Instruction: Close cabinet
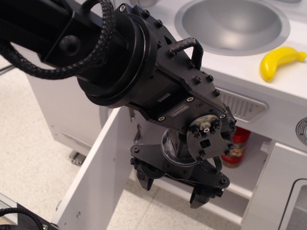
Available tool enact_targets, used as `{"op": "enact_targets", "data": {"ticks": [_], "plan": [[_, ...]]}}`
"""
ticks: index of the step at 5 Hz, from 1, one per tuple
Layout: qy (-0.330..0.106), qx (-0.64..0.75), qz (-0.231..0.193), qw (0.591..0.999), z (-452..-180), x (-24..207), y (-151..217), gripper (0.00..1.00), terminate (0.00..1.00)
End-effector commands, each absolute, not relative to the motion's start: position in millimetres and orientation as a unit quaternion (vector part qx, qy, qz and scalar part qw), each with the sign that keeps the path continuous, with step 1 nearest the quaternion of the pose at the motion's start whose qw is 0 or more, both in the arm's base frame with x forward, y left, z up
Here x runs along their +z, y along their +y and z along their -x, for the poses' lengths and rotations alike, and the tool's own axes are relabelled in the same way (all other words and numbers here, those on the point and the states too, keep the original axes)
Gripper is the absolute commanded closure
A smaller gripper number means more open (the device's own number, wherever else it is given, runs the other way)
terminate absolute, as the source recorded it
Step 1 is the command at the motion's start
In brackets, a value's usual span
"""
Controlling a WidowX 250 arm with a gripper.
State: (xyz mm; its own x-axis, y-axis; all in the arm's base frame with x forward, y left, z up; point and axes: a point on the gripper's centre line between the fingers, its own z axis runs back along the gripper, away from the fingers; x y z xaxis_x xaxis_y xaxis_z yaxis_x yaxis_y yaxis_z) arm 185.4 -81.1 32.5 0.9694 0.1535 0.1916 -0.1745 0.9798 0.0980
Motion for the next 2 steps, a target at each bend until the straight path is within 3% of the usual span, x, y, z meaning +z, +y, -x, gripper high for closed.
{"op": "enact_targets", "data": {"ticks": [1,2], "plan": [[-0.092,0.083,-0.057,0.991,-185,33,-81,0.0,0.0],[-0.095,0.081,-0.063,0.99,-180,39,-58,0.0,0.0]]}}
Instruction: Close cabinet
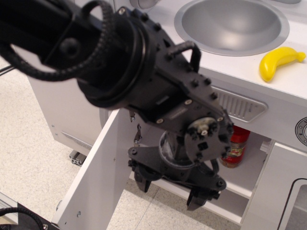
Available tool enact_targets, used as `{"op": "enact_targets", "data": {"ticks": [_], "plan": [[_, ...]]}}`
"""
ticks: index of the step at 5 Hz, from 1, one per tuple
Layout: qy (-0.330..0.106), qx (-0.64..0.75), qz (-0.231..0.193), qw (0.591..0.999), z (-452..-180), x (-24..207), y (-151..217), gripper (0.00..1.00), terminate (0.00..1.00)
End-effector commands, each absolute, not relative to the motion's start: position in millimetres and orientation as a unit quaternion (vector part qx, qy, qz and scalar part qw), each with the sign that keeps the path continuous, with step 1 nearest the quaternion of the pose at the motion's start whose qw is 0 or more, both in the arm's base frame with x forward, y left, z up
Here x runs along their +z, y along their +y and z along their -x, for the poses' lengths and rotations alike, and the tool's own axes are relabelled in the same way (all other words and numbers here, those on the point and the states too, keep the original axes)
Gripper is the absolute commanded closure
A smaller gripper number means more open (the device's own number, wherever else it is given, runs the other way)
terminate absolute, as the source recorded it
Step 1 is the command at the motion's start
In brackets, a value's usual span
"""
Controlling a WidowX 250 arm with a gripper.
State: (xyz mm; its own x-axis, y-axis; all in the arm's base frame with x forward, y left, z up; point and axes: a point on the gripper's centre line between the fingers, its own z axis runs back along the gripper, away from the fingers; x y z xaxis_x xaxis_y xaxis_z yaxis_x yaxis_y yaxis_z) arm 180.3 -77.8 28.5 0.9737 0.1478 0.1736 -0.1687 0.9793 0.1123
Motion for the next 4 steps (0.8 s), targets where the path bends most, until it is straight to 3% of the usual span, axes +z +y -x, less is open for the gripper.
{"op": "enact_targets", "data": {"ticks": [1,4], "plan": [[-0.087,0.075,-0.06,0.992,-175,44,-31,0.0,0.0],[-0.093,0.088,-0.074,0.989,-178,34,34,0.0,0.0]]}}
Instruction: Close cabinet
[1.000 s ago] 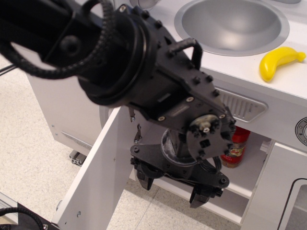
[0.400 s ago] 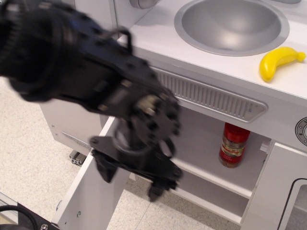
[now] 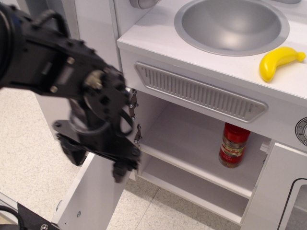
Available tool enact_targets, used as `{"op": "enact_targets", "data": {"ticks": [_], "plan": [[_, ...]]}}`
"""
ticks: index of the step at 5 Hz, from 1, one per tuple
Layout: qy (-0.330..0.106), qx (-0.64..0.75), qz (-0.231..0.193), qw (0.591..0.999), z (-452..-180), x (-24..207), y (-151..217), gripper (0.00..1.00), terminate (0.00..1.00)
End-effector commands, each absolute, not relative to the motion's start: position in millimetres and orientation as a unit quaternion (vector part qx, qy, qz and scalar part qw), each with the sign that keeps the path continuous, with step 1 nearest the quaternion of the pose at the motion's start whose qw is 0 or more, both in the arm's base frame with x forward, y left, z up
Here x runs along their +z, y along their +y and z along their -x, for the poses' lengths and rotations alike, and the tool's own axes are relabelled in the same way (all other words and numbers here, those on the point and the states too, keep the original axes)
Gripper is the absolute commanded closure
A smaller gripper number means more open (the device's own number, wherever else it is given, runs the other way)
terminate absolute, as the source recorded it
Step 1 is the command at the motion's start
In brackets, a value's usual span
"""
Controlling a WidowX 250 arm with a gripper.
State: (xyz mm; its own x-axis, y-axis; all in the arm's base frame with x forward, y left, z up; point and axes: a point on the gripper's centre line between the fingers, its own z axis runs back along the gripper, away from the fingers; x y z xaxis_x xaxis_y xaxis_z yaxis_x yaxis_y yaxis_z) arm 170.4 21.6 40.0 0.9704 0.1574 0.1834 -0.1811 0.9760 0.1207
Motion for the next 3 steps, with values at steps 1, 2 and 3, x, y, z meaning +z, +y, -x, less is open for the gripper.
{"op": "enact_targets", "data": {"ticks": [1,2,3], "plan": [[-0.089,0.091,-0.075,0.989,-182,26,34,0.0,0.0],[-0.076,0.092,-0.065,0.991,-187,17,33,0.0,0.0],[-0.077,0.095,-0.075,0.99,-189,9,30,0.0,0.0]]}}
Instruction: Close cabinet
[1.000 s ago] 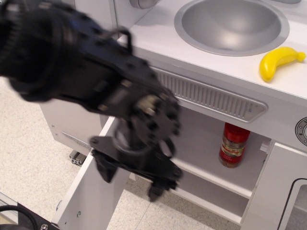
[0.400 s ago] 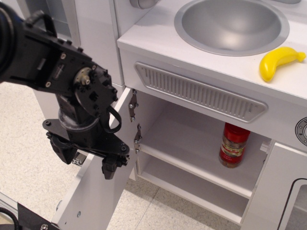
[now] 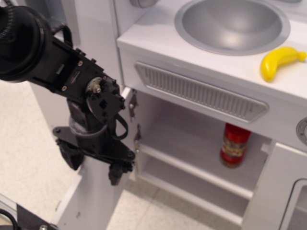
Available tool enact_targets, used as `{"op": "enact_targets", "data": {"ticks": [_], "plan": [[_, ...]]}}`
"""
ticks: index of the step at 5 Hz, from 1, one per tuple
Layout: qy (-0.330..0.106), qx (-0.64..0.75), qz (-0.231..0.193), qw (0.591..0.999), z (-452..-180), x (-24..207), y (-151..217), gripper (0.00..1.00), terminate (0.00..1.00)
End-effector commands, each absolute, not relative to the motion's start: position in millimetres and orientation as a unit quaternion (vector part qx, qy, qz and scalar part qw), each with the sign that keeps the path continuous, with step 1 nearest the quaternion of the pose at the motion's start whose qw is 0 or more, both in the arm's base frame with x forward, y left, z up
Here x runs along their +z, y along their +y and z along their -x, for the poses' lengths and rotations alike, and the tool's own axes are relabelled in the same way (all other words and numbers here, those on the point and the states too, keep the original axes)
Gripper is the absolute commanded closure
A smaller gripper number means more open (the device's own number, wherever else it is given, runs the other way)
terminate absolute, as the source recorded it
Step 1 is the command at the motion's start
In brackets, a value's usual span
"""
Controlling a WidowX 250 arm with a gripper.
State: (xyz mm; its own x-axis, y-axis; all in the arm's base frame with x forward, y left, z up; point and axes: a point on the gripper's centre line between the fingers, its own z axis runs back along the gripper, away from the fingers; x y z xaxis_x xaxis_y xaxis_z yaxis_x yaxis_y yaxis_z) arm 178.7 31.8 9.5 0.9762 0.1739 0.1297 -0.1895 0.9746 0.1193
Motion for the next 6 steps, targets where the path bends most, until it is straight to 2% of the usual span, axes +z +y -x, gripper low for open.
{"op": "enact_targets", "data": {"ticks": [1,2,4,6], "plan": [[-0.075,0.097,-0.071,0.99,-192,2,25,0.0,0.0],[-0.072,0.099,-0.058,0.991,-193,2,13,0.0,0.0],[-0.059,0.108,-0.011,0.992,-199,13,-36,0.0,0.0],[-0.043,0.124,0.023,0.991,-215,11,-86,0.0,0.0]]}}
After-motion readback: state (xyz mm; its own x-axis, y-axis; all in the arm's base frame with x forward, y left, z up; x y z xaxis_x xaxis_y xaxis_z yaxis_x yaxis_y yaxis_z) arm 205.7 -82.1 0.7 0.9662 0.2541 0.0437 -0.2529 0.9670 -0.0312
